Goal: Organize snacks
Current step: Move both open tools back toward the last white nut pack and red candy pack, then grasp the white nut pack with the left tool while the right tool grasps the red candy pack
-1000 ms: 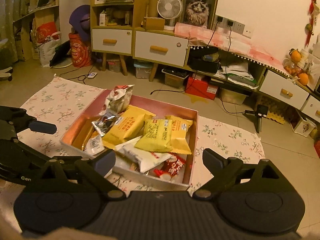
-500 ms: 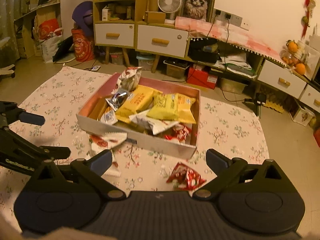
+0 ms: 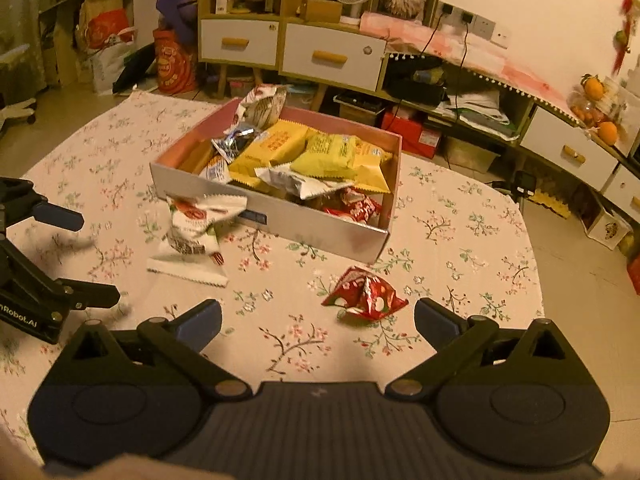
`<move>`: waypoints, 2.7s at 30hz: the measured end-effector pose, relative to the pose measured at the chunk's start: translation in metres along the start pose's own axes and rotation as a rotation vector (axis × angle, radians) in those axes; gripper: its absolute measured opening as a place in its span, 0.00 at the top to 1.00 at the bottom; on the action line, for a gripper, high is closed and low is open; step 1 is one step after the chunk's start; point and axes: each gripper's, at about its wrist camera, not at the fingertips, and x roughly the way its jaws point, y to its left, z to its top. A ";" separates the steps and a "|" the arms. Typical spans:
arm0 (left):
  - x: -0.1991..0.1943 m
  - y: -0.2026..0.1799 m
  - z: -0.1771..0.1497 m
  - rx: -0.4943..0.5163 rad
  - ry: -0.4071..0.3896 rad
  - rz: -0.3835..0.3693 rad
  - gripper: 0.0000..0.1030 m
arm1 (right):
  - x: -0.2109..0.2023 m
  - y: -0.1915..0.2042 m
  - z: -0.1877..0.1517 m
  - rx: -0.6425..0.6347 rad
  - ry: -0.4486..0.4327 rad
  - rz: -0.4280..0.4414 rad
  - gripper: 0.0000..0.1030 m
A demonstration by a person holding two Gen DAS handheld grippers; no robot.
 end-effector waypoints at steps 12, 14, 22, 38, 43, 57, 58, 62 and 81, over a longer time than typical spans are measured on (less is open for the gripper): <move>0.034 -0.017 0.009 -0.079 -0.009 0.006 0.05 | 0.024 -0.025 -0.015 0.046 0.036 -0.038 0.00; 0.038 -0.020 0.013 -0.091 -0.017 0.022 0.05 | 0.031 -0.028 -0.015 0.051 0.040 -0.050 0.00; 0.049 -0.032 0.029 -0.146 -0.041 0.047 0.05 | 0.057 -0.035 -0.009 0.033 0.070 -0.061 0.01; 0.067 -0.041 0.048 -0.284 -0.037 0.061 0.13 | 0.079 -0.044 -0.007 0.115 0.065 -0.035 0.11; 0.069 -0.039 0.049 -0.302 -0.025 0.081 0.24 | 0.078 -0.044 -0.003 0.123 0.056 -0.025 0.17; 0.063 -0.033 0.051 -0.324 -0.018 0.088 0.43 | 0.077 -0.042 0.000 0.130 0.038 0.034 0.58; 0.062 -0.032 0.051 -0.332 -0.016 0.087 0.44 | 0.076 -0.041 0.000 0.128 0.035 0.039 0.59; 0.061 -0.031 0.052 -0.339 -0.012 0.080 0.44 | 0.073 -0.040 -0.002 0.112 0.021 0.063 0.65; 0.040 -0.026 0.048 -0.303 -0.017 0.062 0.44 | 0.043 -0.015 0.000 -0.019 -0.011 0.171 0.71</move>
